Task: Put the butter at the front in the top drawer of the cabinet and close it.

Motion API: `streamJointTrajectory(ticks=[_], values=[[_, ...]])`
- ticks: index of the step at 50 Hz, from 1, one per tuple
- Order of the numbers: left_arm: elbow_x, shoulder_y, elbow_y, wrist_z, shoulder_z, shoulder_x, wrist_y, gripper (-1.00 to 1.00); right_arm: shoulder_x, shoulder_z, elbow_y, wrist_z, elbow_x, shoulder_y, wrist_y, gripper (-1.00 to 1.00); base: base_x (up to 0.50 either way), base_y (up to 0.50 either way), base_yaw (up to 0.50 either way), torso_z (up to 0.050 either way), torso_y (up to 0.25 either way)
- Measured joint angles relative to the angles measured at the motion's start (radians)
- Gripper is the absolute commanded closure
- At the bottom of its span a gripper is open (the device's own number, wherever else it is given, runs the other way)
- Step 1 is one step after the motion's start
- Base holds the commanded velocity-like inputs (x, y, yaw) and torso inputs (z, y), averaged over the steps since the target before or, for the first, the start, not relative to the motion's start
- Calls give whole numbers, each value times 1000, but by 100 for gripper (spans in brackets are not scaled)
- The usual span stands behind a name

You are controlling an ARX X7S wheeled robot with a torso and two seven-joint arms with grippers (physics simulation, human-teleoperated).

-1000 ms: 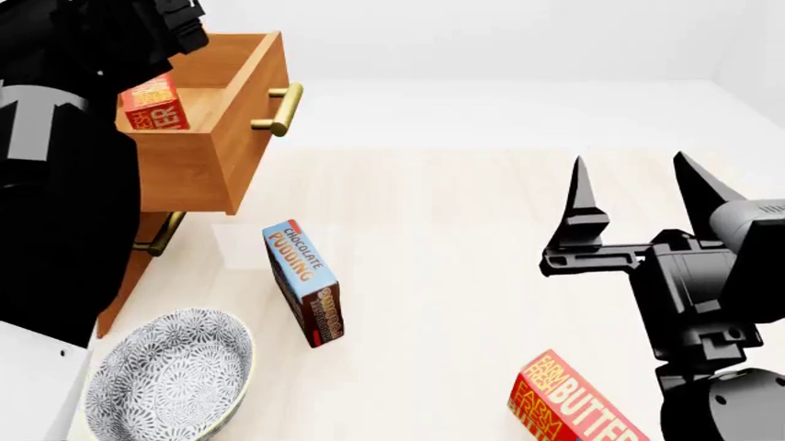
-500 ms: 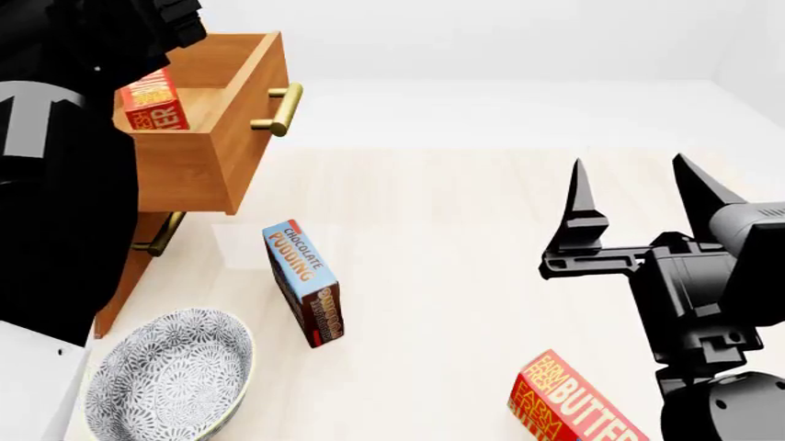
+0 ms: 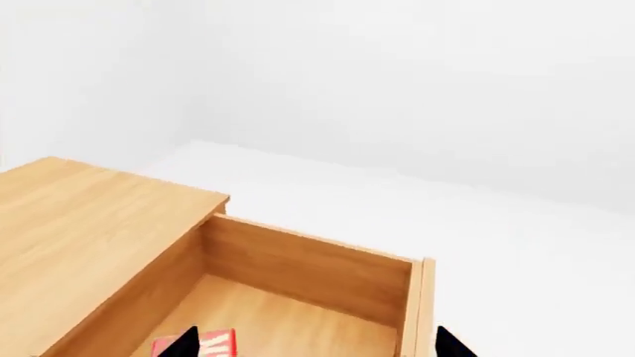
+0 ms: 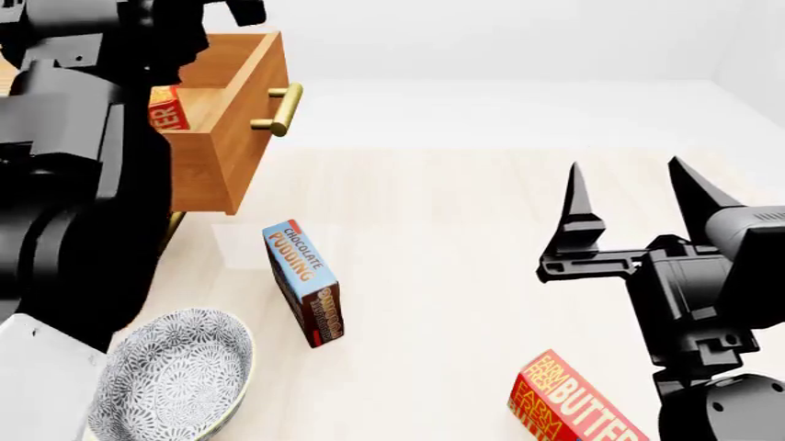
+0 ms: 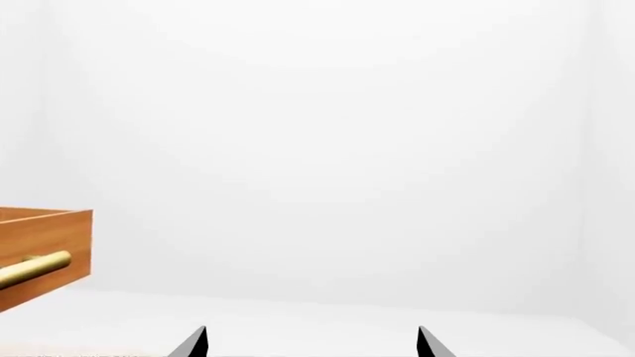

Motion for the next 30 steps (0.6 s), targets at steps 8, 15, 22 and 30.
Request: streamJointTrajectory(ticks=[8, 15, 22, 30], values=[[-75, 4, 0, 112, 232, 22, 120, -100, 1, -8, 6, -1, -2, -2, -8, -100, 0, 0, 0, 0, 0], [-216, 5, 1, 170, 440, 32, 206, -100, 3, -13, 9, 1, -1, -1, -10, -100, 0, 0, 0, 0, 0], [-381, 39, 112, 186, 628, 10, 224, -100, 4, -18, 13, 2, -1, 1, -12, -100, 0, 0, 0, 0, 0], [-531, 156, 494, 126, 732, -88, 91, -100, 5, -22, 17, 2, 0, 1, -18, -100, 0, 0, 0, 0, 0]])
